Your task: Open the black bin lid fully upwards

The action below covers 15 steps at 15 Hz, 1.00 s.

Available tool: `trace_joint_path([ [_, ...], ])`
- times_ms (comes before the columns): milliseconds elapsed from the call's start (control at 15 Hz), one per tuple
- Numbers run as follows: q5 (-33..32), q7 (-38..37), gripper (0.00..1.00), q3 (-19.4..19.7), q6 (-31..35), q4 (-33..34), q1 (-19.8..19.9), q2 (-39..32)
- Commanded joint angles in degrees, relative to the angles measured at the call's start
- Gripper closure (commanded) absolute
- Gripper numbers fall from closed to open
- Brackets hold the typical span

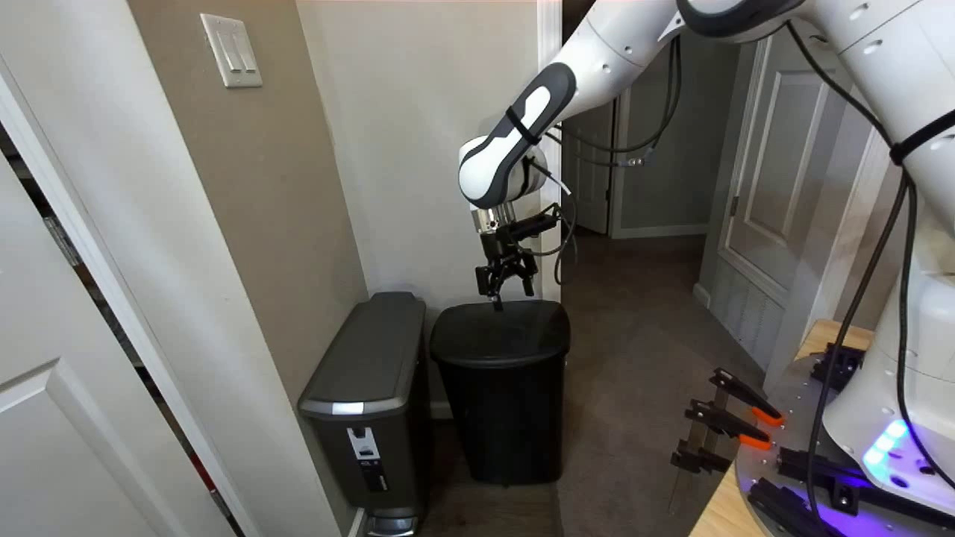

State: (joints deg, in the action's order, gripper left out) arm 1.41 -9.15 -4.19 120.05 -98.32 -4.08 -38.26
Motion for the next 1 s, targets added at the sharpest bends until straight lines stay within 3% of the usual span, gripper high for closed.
trace_joint_path([
  [0, -0.2, 2.3, 0.0, 0.1, -6.2, 11.5, -1.8, -7.7],
  [133, -0.1, 3.2, 0.0, -0.2, -9.6, 16.1, -2.4, -10.8],
  [200, 0.4, 0.9, 0.0, 0.5, -6.0, 10.9, -2.6, -7.5],
  [933, 0.4, 0.9, 0.0, 0.8, -6.4, 12.5, -3.0, -8.8],
])
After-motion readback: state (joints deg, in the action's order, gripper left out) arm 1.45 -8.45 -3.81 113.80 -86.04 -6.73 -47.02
